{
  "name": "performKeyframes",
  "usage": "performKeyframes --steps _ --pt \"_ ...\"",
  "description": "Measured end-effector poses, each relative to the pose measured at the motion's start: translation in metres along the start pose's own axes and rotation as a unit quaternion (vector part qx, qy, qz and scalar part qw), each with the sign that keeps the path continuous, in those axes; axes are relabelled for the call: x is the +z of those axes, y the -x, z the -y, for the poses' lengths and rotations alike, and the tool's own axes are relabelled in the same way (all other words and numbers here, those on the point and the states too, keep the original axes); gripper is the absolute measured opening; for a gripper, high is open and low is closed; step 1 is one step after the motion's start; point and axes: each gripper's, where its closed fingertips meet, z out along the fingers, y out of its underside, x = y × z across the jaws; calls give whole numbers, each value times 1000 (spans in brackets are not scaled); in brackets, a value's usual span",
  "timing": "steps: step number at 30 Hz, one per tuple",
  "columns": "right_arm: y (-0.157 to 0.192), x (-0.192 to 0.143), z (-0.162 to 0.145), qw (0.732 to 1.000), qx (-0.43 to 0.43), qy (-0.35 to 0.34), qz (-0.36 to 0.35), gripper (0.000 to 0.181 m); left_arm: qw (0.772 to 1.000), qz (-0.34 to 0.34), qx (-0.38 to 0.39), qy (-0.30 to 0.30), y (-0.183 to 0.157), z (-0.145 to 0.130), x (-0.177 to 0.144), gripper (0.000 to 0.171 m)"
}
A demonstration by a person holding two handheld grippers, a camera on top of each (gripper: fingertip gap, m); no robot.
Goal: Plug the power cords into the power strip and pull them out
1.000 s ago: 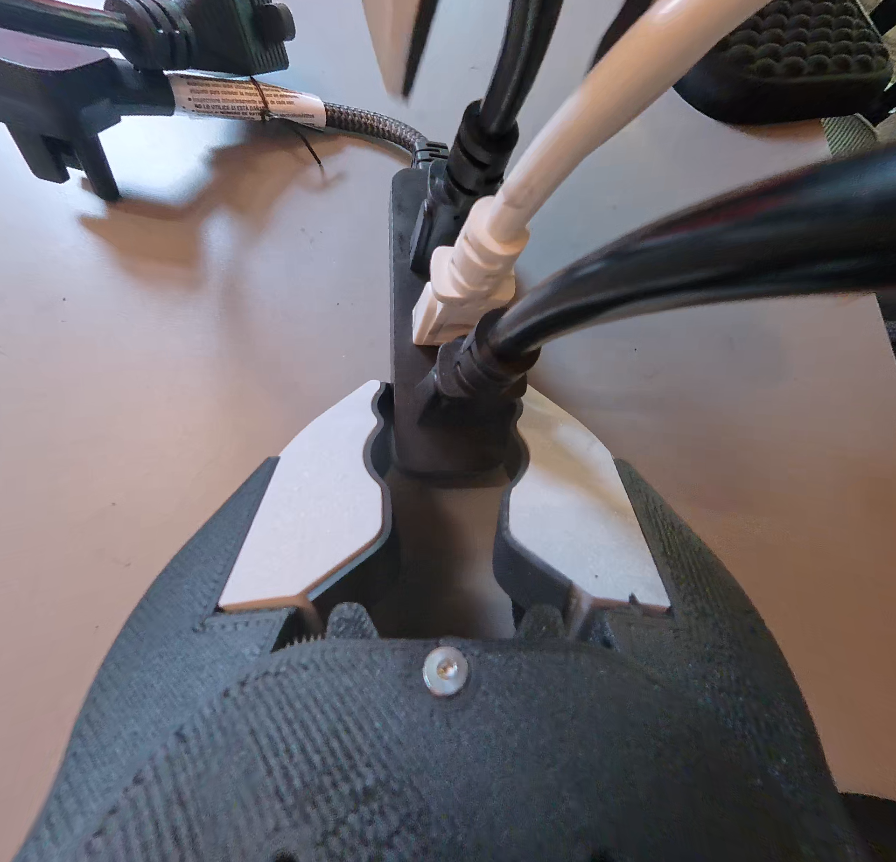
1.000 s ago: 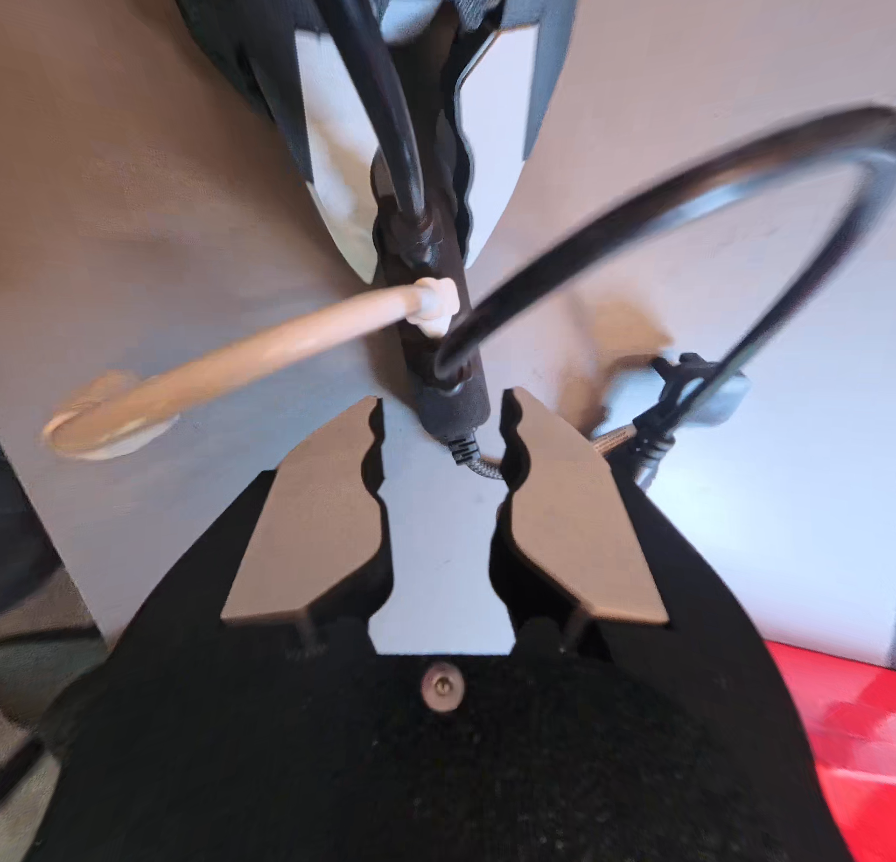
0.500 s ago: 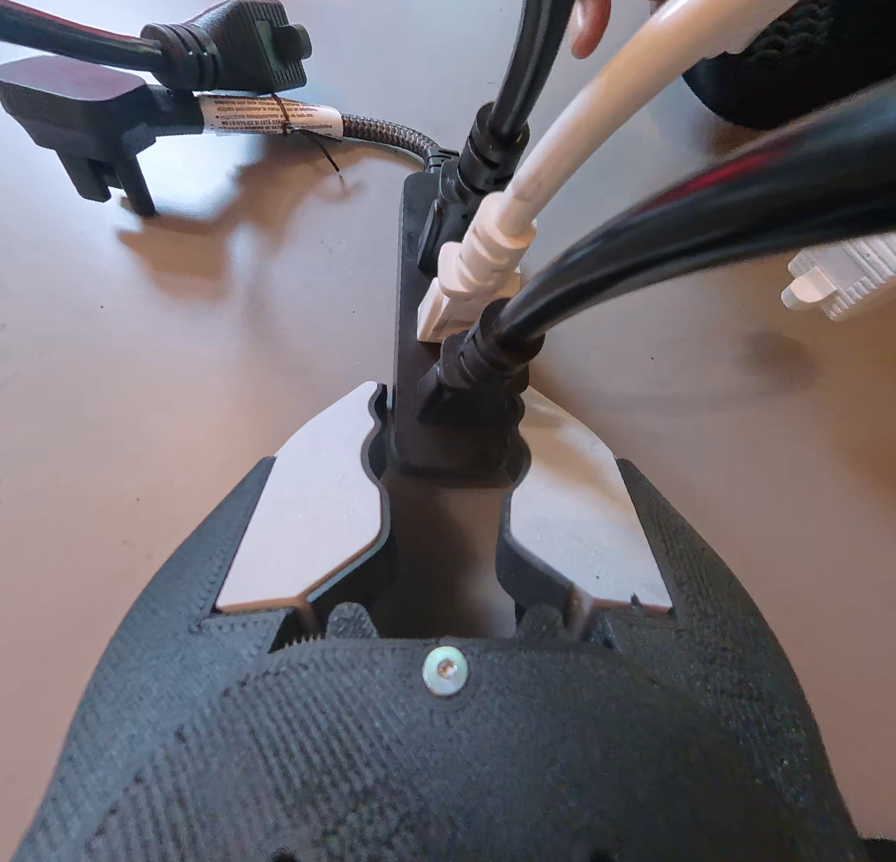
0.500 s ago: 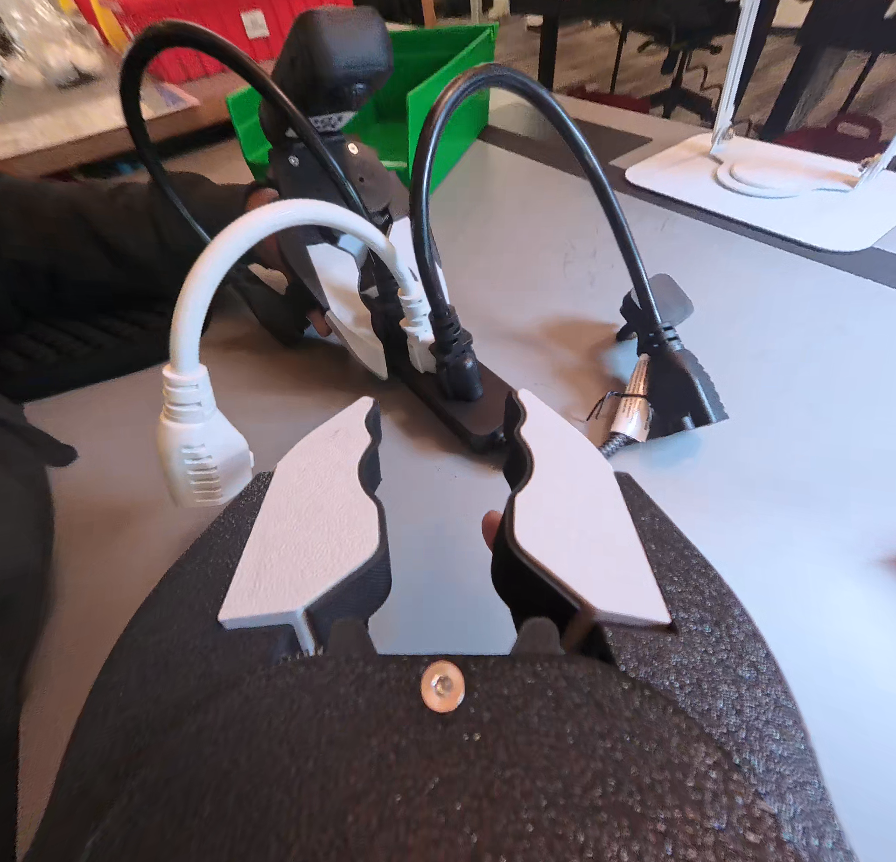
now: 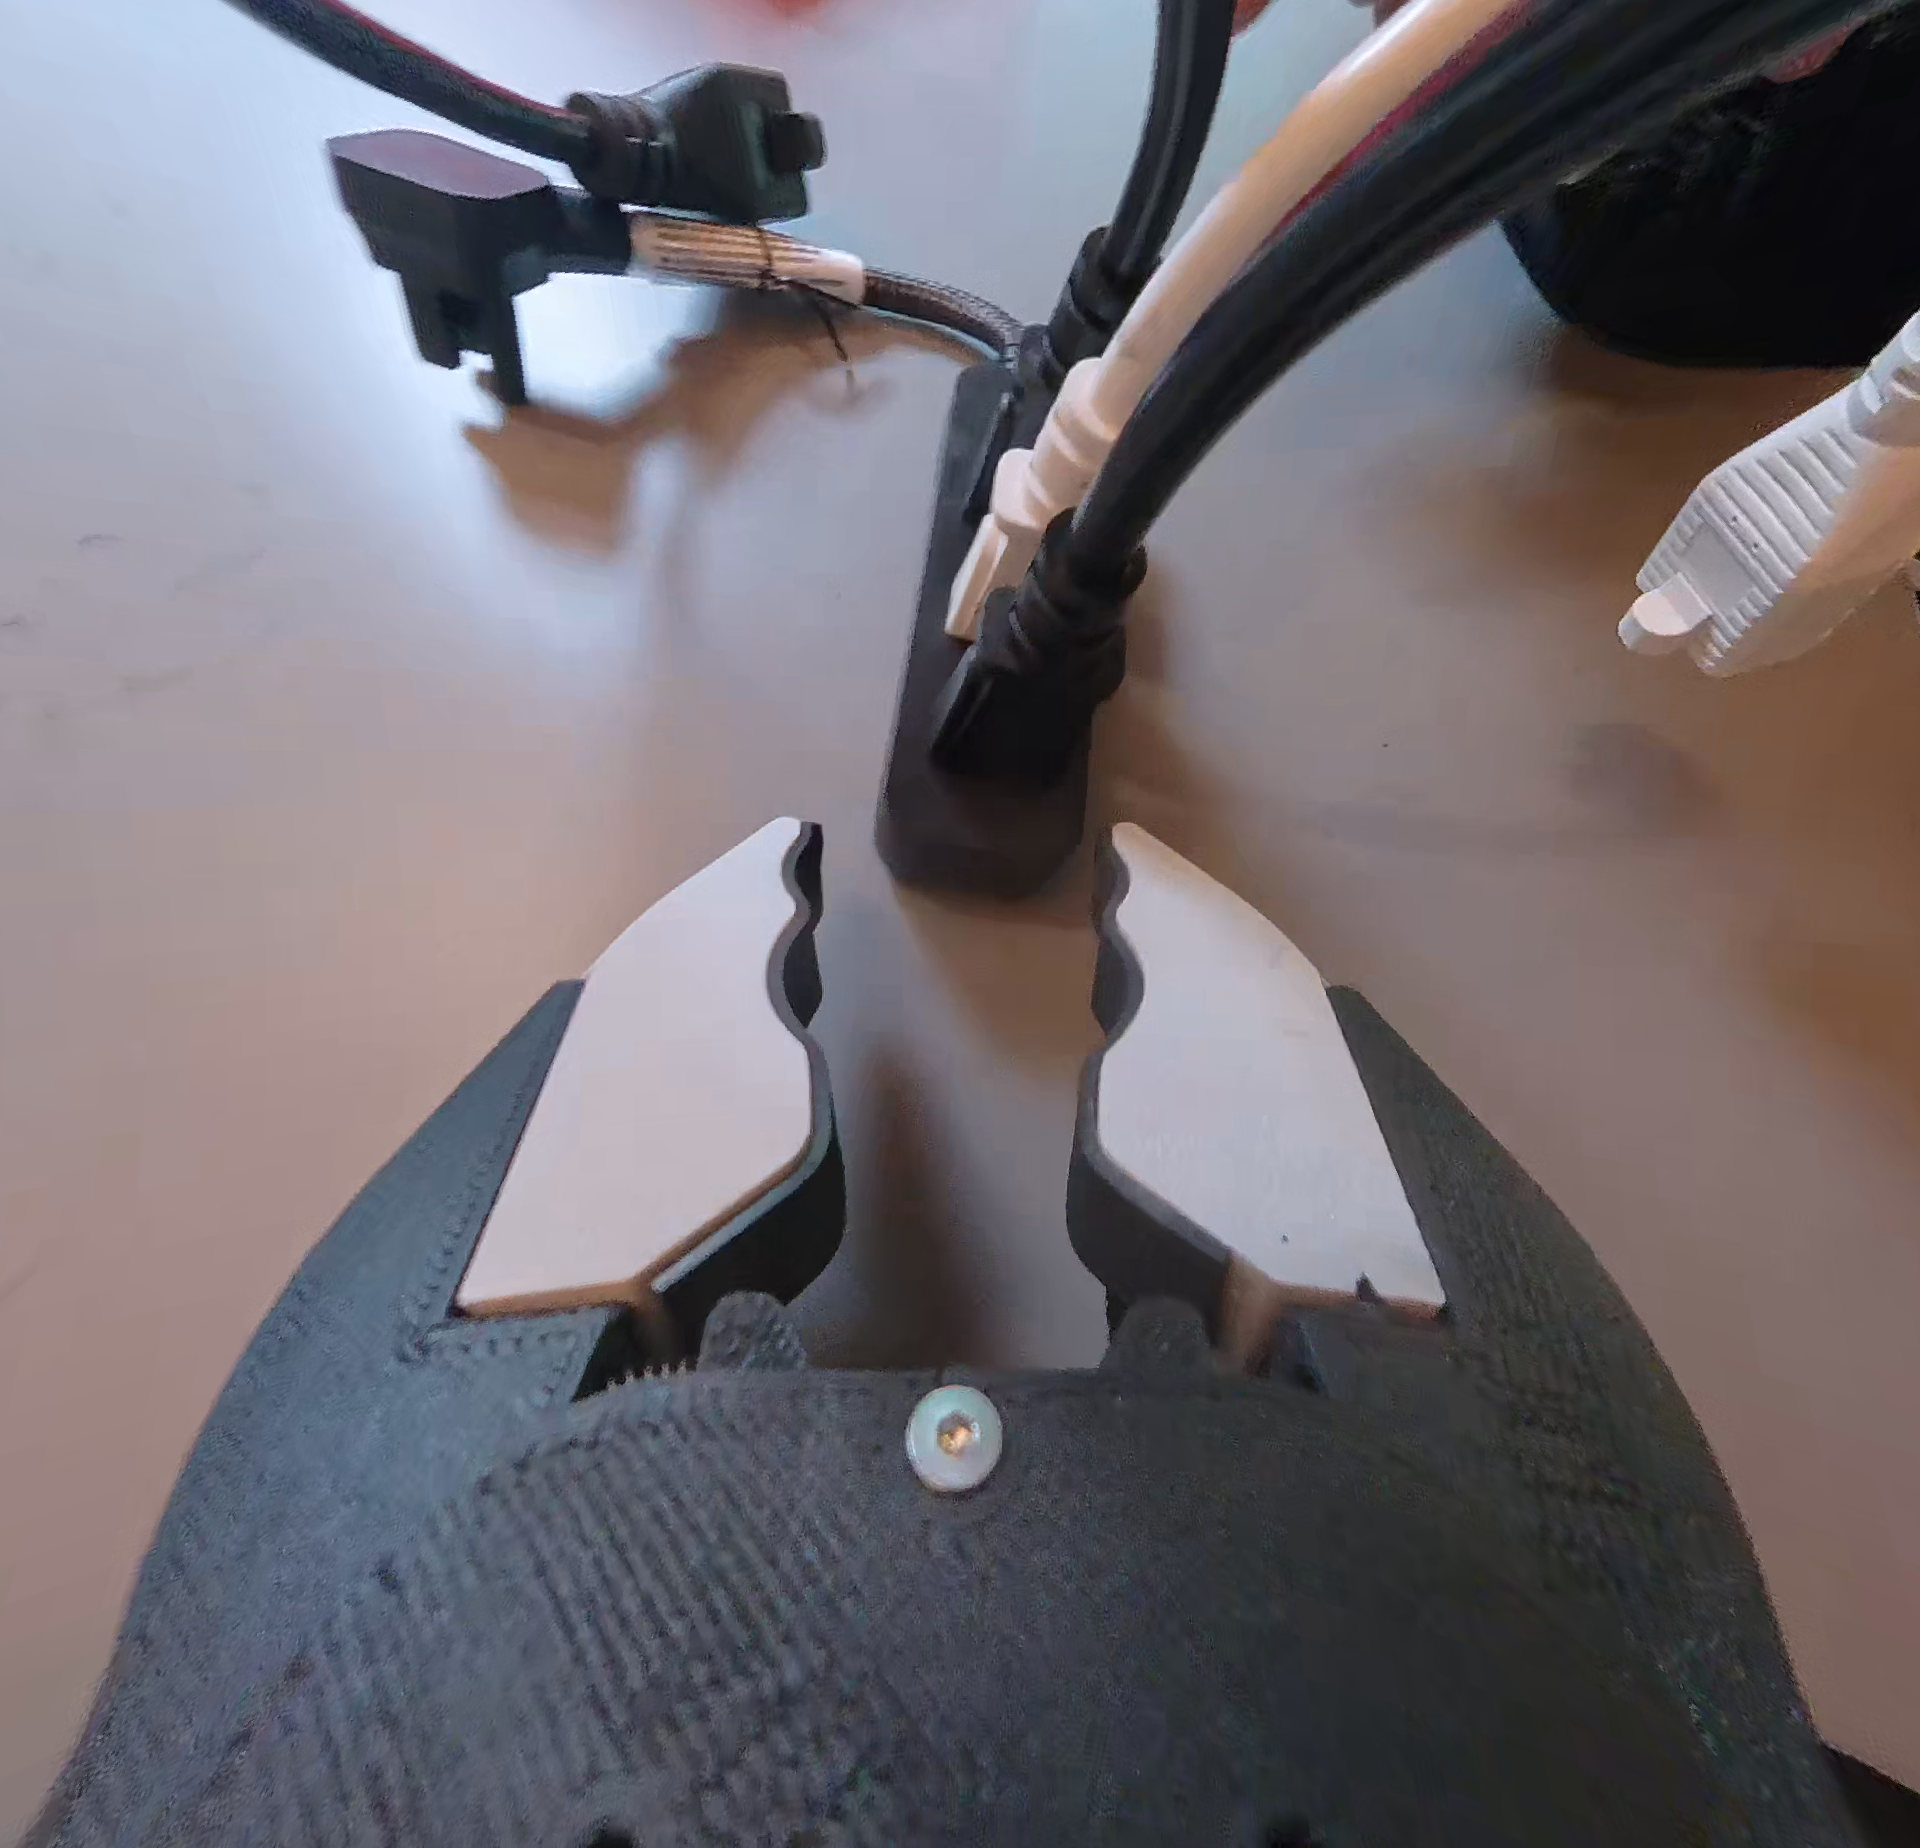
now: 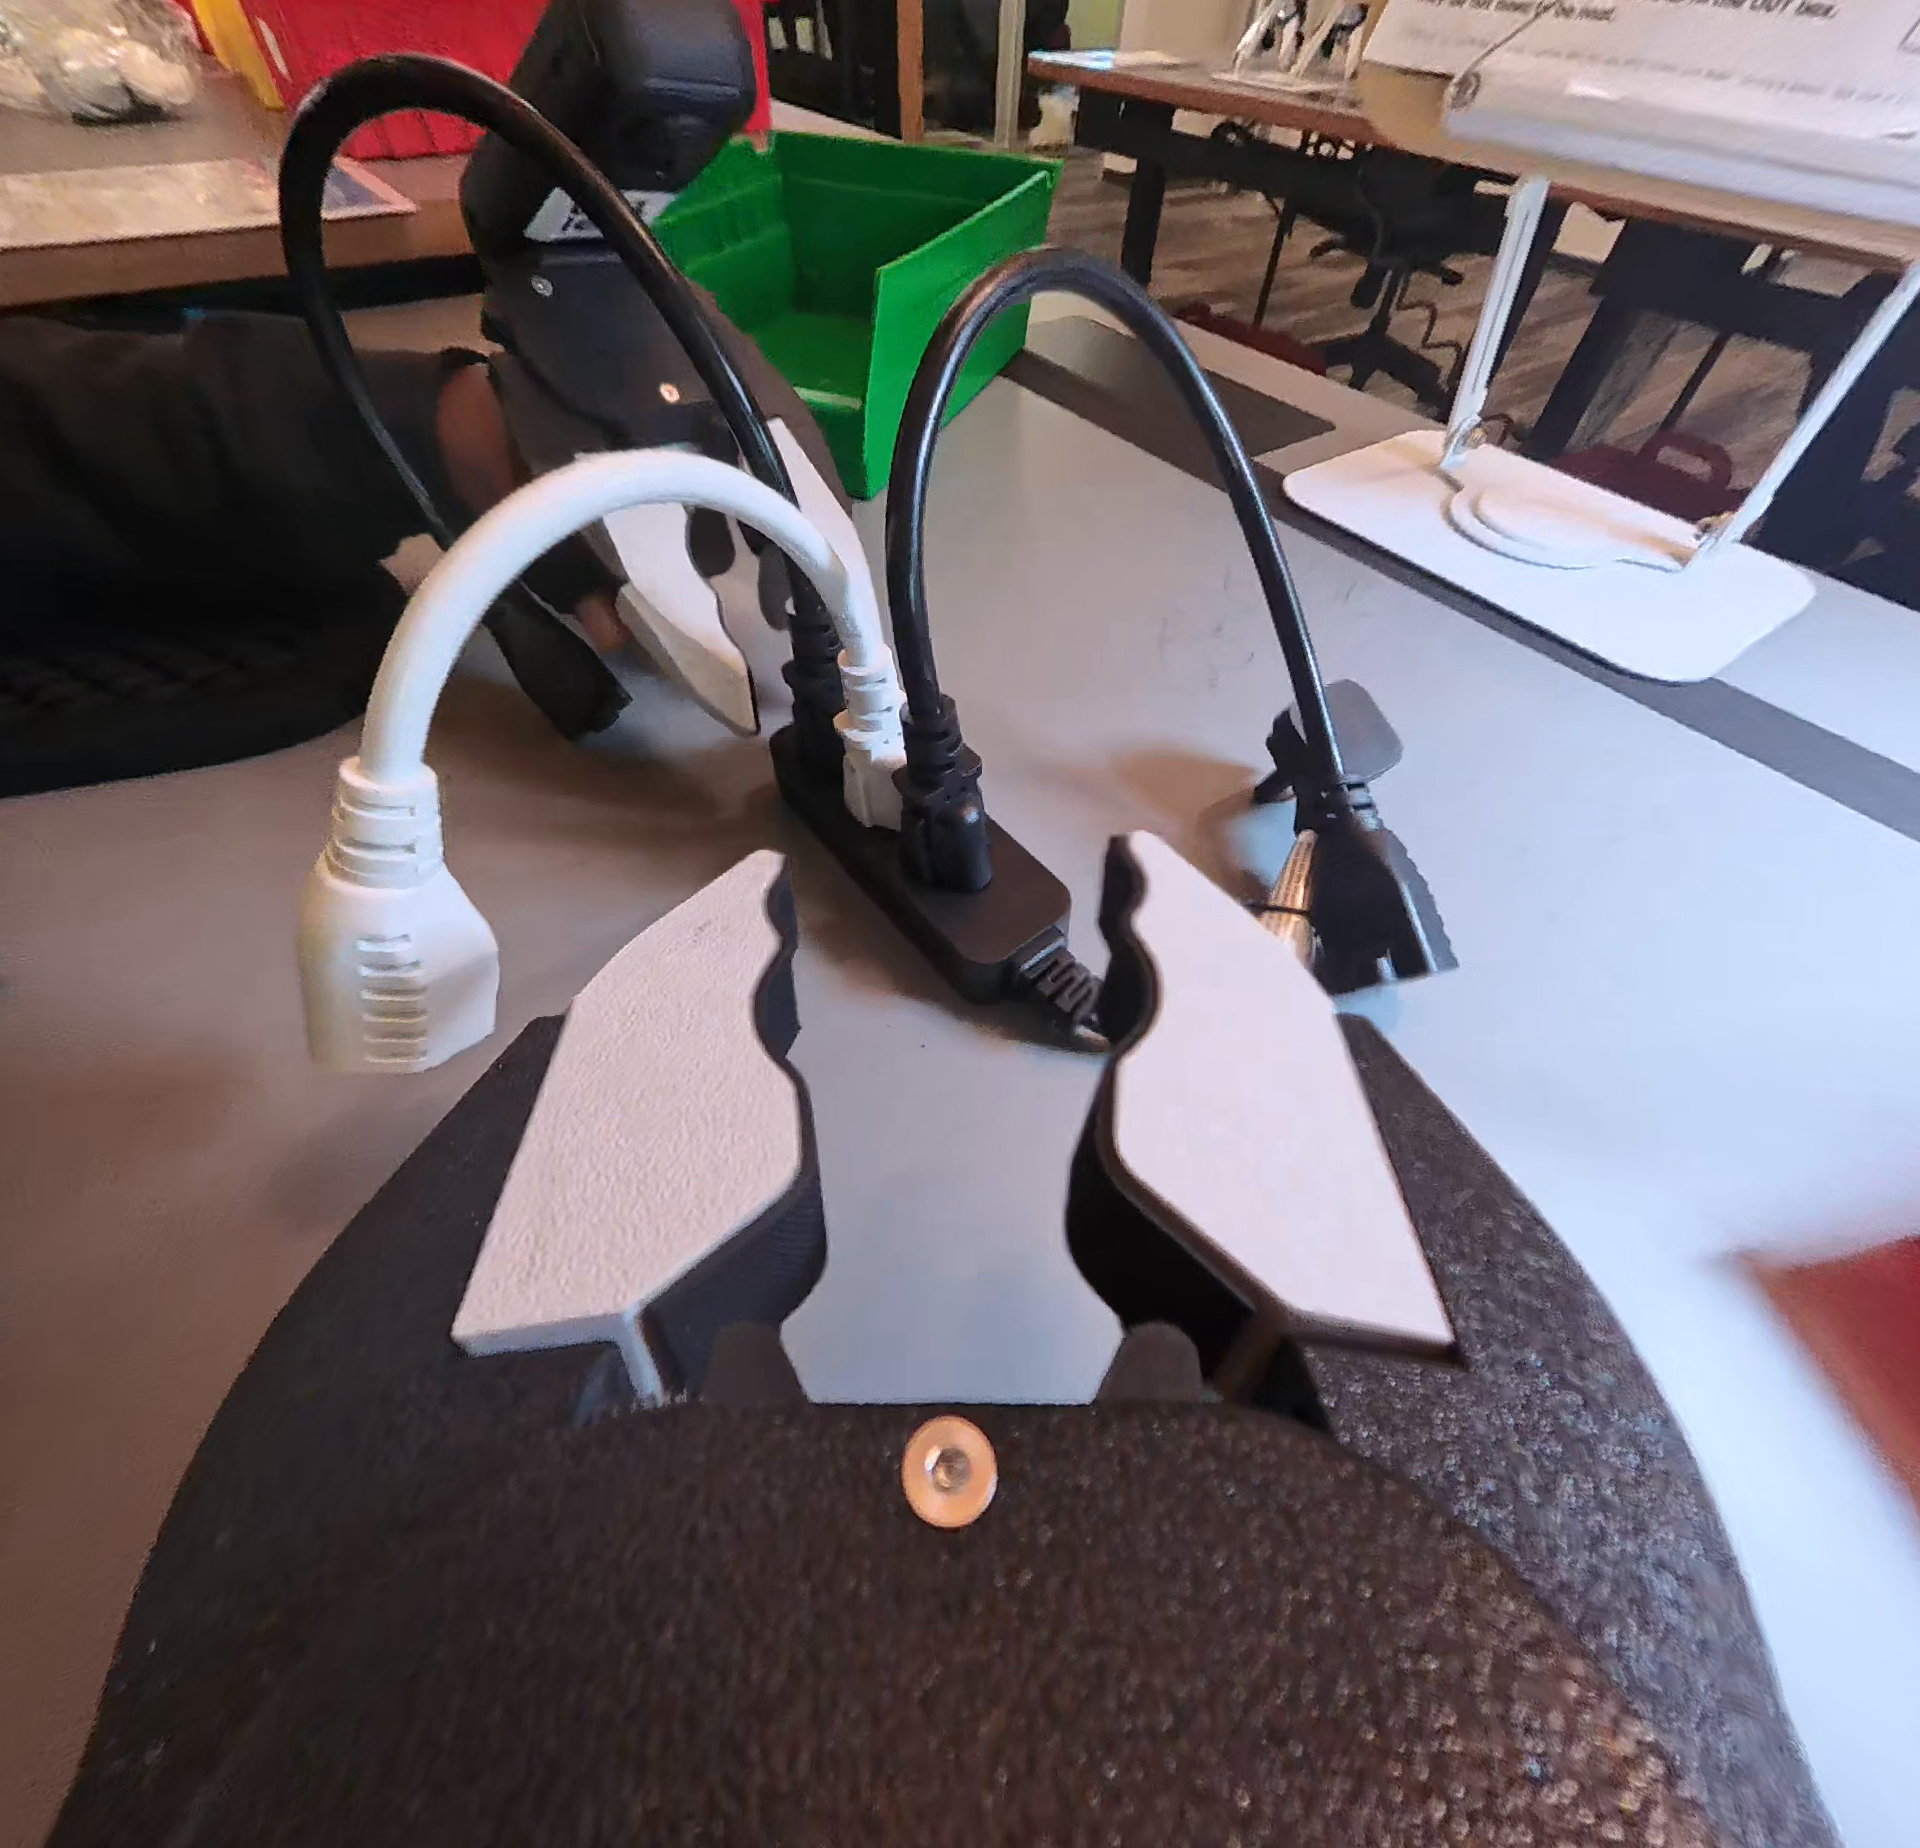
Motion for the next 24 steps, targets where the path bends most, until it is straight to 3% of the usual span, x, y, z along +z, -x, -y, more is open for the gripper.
performKeyframes --steps 3,7,10,12,17,24 --pt "13 -8 22 997 -22 -66 34 2 999 37 -17 -23 12 0 -17 47" --pt "13 -10 36 994 -12 -99 45 2 990 91 -45 -101 27 9 -47 38" --pt "5 -3 35 995 1 -93 39 3 976 134 -58 -164 38 15 -71 33" --pt "1 5 33 996 1 -77 38 32 968 144 -63 -198 40 18 -82 22" --pt "-7 28 23 998 15 -41 48 64 962 149 -55 -220 41 21 -90 0" --pt "-3 36 -1 999 -25 2 47 60 972 144 -29 -181 37 11 -74 0"
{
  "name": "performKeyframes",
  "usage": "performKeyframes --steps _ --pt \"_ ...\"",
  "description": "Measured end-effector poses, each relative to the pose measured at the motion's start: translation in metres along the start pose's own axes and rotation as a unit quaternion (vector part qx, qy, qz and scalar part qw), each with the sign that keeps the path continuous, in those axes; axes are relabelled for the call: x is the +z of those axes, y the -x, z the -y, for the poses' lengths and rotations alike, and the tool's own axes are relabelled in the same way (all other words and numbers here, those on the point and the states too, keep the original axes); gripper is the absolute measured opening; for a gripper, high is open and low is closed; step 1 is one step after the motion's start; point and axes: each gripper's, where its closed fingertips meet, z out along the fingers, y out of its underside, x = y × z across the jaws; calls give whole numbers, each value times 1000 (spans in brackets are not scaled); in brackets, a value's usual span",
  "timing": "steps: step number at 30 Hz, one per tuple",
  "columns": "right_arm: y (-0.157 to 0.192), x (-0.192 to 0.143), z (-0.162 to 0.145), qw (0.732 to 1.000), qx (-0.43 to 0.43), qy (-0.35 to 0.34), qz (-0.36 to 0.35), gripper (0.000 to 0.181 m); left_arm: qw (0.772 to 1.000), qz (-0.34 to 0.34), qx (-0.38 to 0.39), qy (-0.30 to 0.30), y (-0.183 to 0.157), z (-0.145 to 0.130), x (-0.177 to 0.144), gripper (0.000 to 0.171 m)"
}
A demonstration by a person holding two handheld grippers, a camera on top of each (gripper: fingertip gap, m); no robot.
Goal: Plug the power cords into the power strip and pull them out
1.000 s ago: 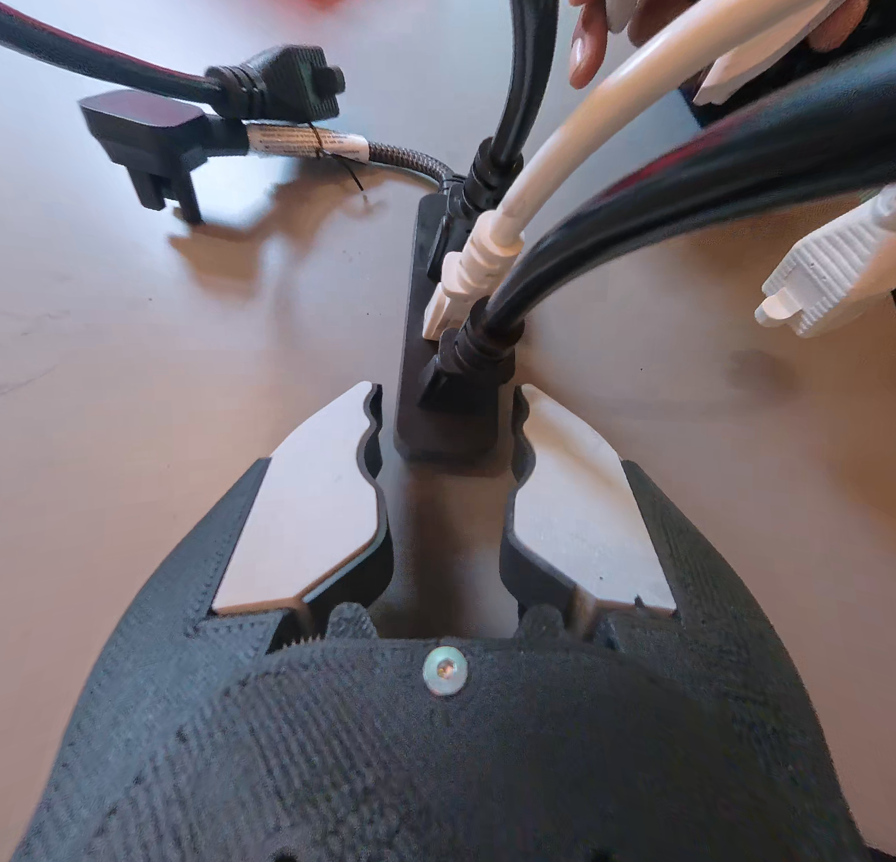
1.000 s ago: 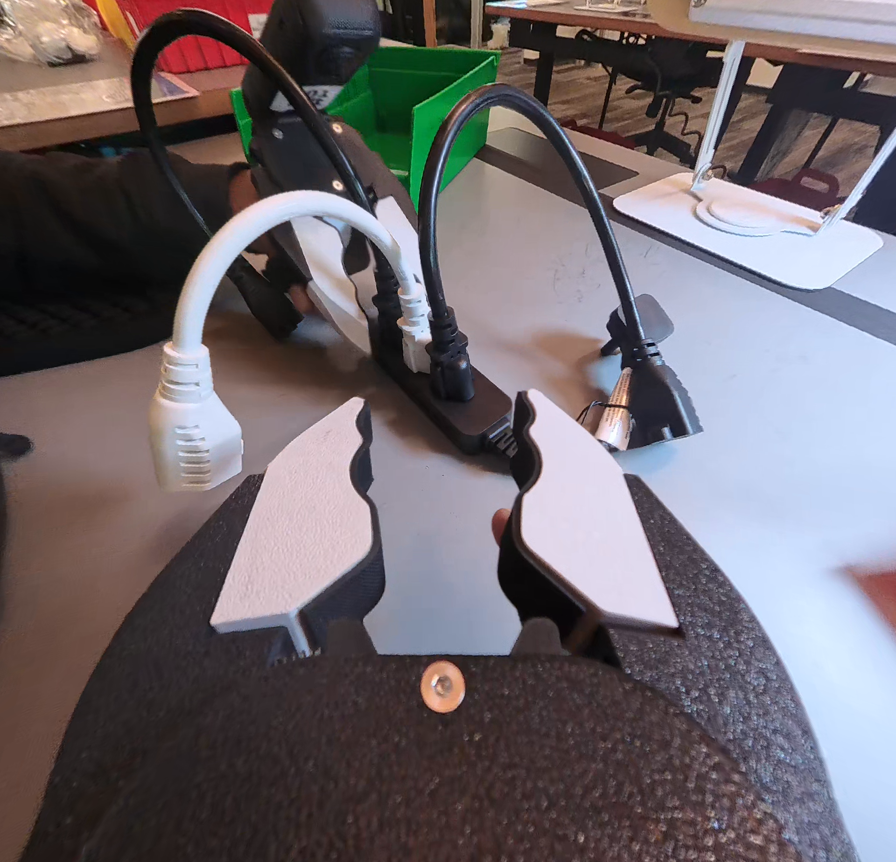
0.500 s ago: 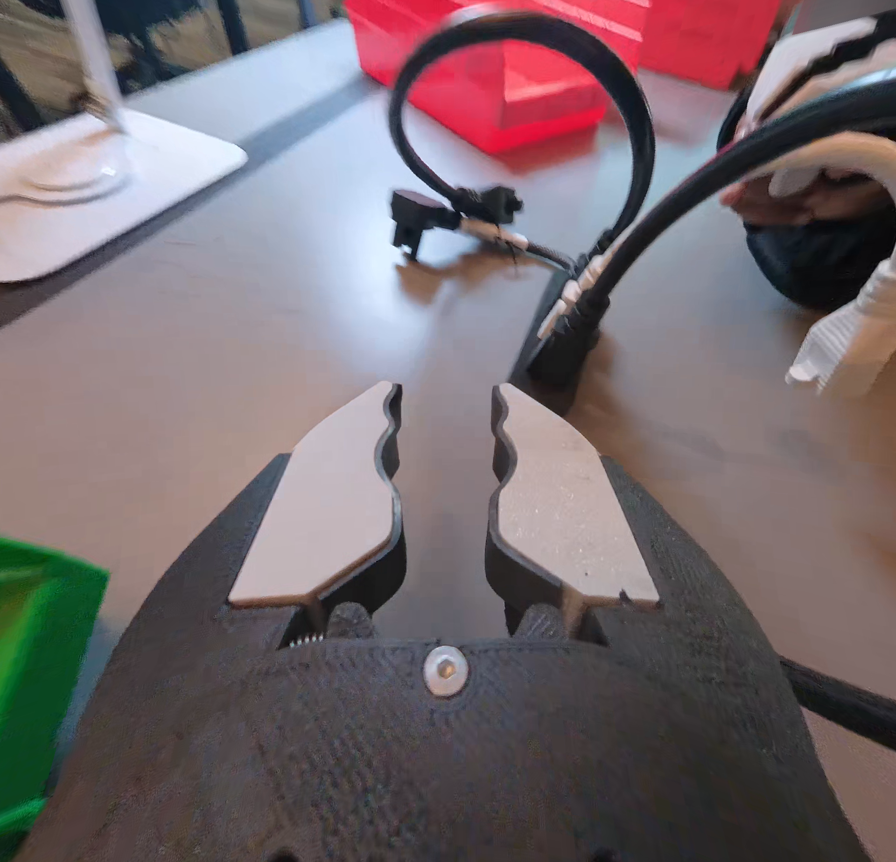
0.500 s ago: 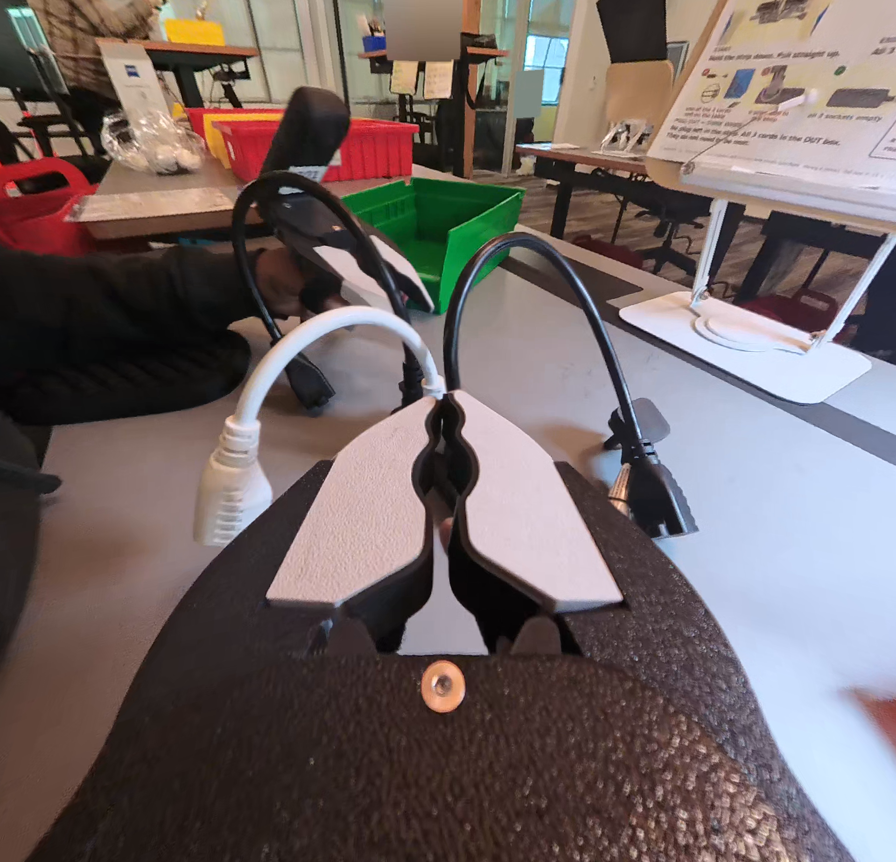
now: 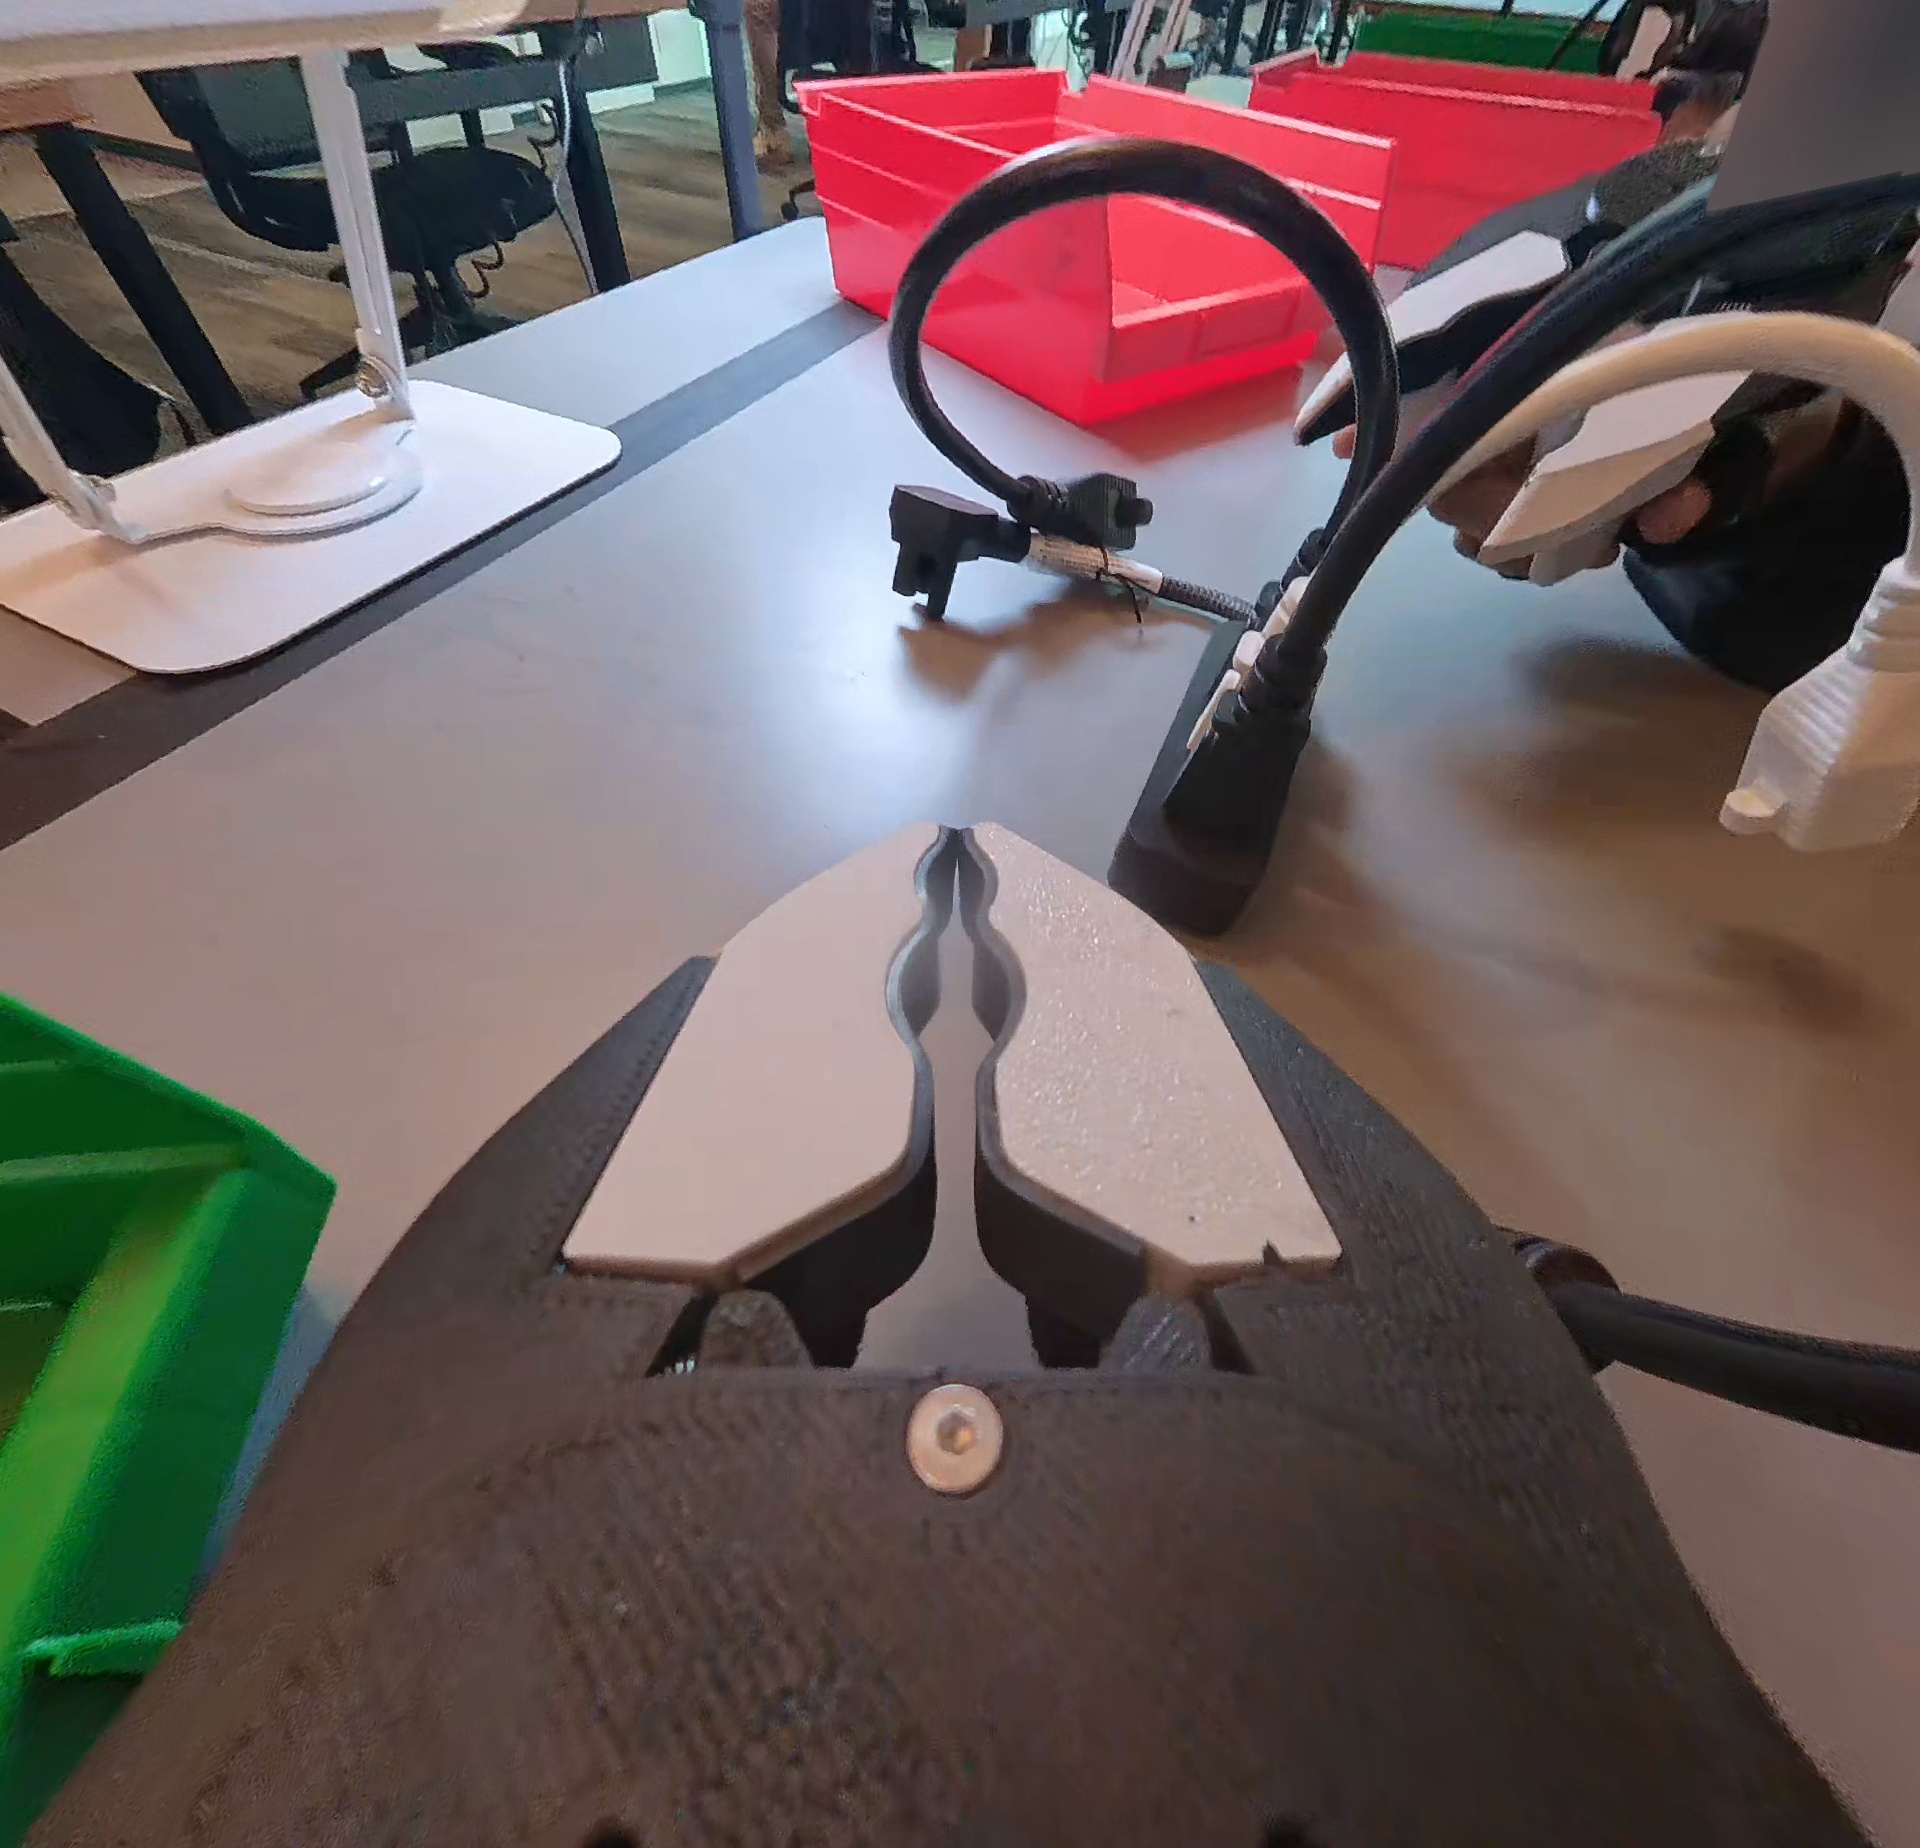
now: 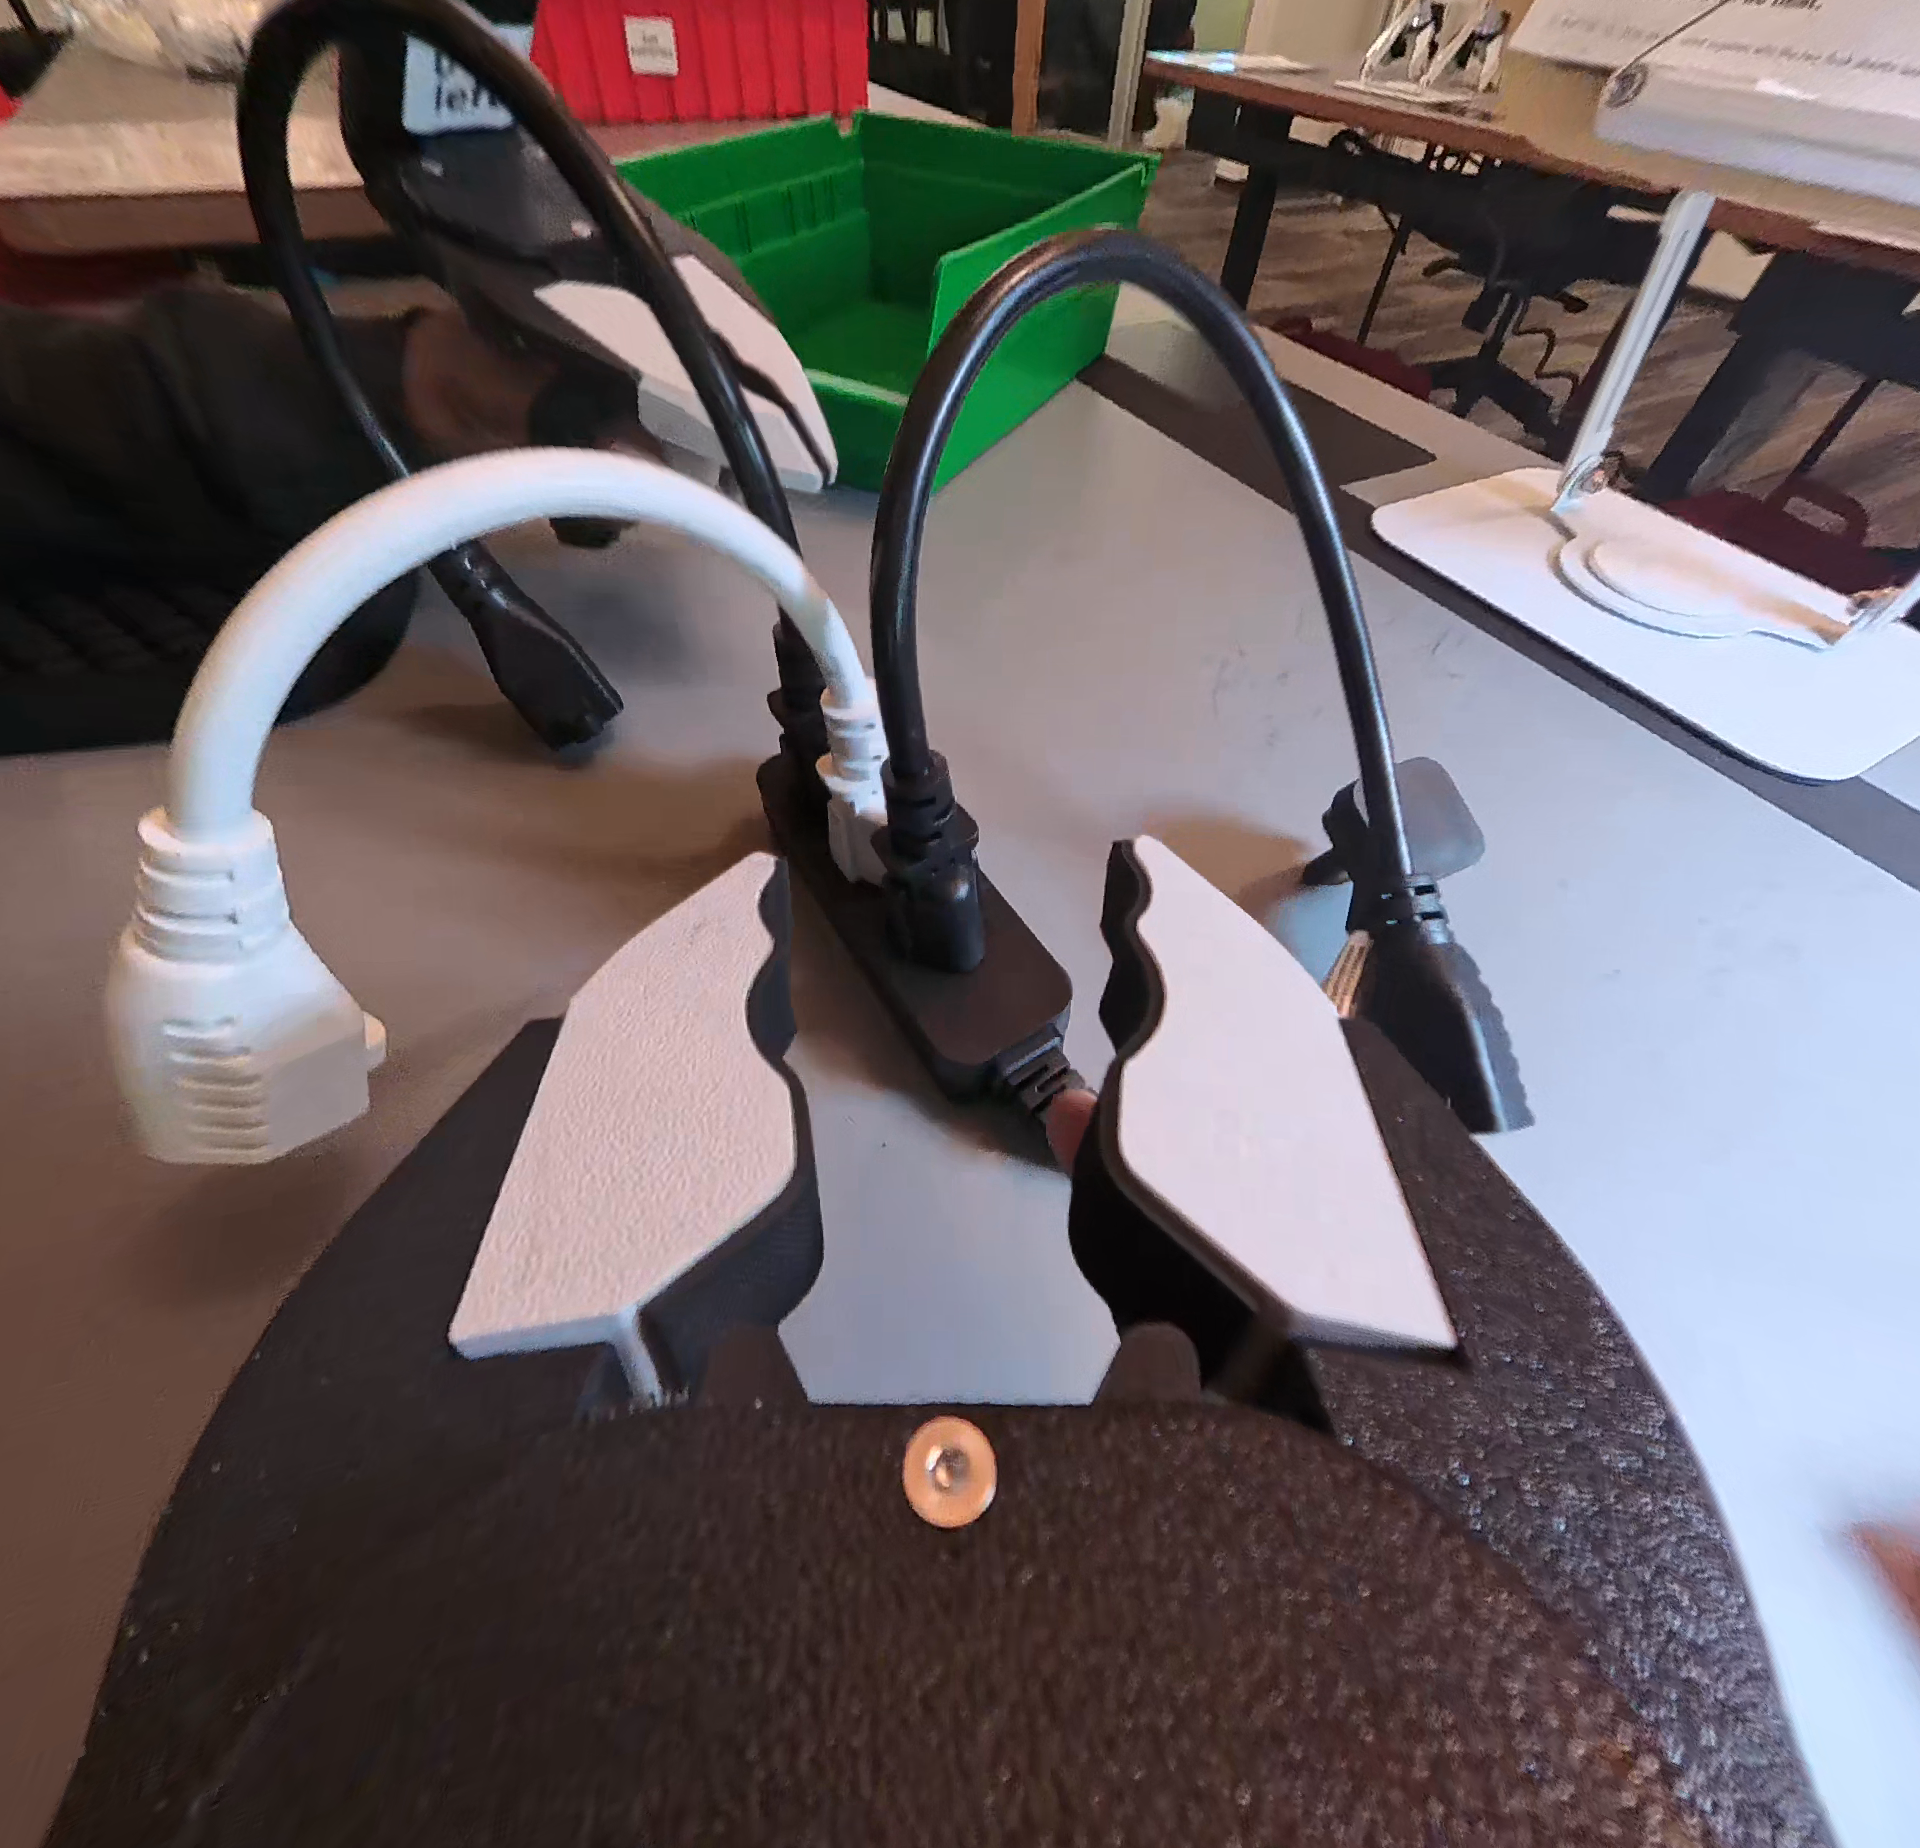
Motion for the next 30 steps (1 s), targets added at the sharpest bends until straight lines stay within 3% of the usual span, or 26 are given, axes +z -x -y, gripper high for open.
performKeyframes --steps 7,15,23,30 --pt "8 12 -15 997 -32 70 -3 52 999 -21 22 13 -12 -4 7 11" --pt "10 27 -13 994 1 103 -28 53 996 -76 21 31 -30 -10 15 29" --pt "6 26 -14 993 -18 100 -63 57 998 -40 43 11 -31 5 11 38" --pt "11 37 -21 992 -3 118 -42 48 999 -10 45 1 -29 17 5 42"
